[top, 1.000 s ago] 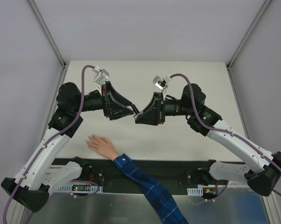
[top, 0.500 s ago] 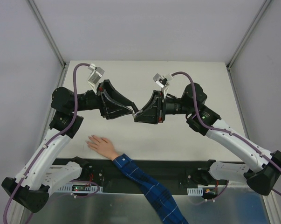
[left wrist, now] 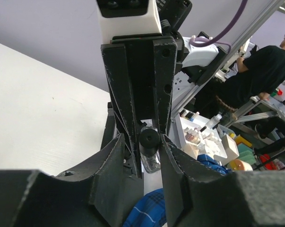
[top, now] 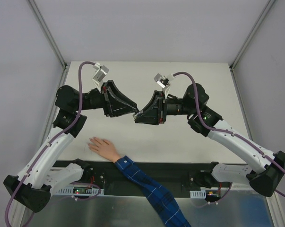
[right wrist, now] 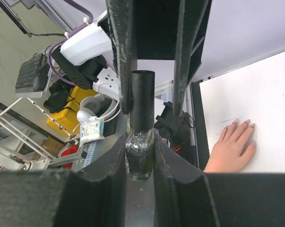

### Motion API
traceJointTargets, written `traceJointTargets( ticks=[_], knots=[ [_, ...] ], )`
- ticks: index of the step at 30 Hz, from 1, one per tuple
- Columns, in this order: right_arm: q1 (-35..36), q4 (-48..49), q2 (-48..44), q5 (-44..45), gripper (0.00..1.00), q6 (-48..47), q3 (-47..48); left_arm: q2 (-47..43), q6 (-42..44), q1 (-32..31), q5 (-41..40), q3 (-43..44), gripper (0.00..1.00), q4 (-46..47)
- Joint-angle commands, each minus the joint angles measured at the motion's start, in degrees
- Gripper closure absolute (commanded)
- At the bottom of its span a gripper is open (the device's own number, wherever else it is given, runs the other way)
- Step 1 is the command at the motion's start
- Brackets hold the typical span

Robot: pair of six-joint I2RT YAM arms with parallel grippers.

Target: Paint the nails

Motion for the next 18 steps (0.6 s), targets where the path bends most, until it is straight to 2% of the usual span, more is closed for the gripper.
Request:
traceJointTargets(
  ticks=[1,4,6,7,9,12,13,14,15,16,17,18],
  knots=[
    [0.86,4.13,0.23,0.02,1.0,-1.9,3.34,0.8,-1.42,0.16,0.95,2.93,0.68,3.13],
    [1.21,2.64,0.15,1.68,0.99,-3.83,3.43,0.98,-1.69,0.16,0.34,3.64,0.78,2.69],
    [1.91,-0.24,-0.55,3.44,1.0,-7.41,3.43,1.07,-1.69,0.16,-0.8,4.16,0.9,1.2],
    [2.26,-1.57,-1.08,6.67,1.0,-9.18,3.34,0.89,-1.17,0.16,-1.42,4.77,1.0,0.5],
    [4.1,-6.03,-2.57,11.42,1.0,-12.96,3.34,0.54,-0.2,0.16,-4.49,5.13,1.0,-3.28],
    [7.61,-10.36,-4.07,26.26,1.0,-18.94,2.9,-0.6,3.13,0.08,-10.1,6.36,1.0,-10.65],
    [8.93,-11.85,-4.68,37.26,1.0,-22.61,3.42,-0.78,4.1,-0.27,-11.69,7.41,1.0,-12.94],
    [12.6,-14.56,-4.69,43.64,1.0,-24.65,4.12,-0.87,4.98,-0.36,-13.27,7.85,1.0,-15.05],
    [15.24,-16.59,-4.43,52.14,1.0,-26.76,5.17,-1.39,6.12,-0.62,-18.34,8.29,1.0,-19.77],
    [17.88,-17.22,-2.69,68.76,1.0,-31.3,6.4,-1.92,6.48,-1.41,-21.52,8.38,1.0,-21.64],
    [24.87,-17.92,-1.19,78.76,1.0,-34.31,9.9,-2.53,6.83,-2.46,-25.73,8.21,1.0,-23.4],
    [28.33,-16.62,0.57,95.65,1.0,-39.56,12.11,-3.76,7.1,-3.6,-34.38,8.03,1.0,-27.86]
  ],
)
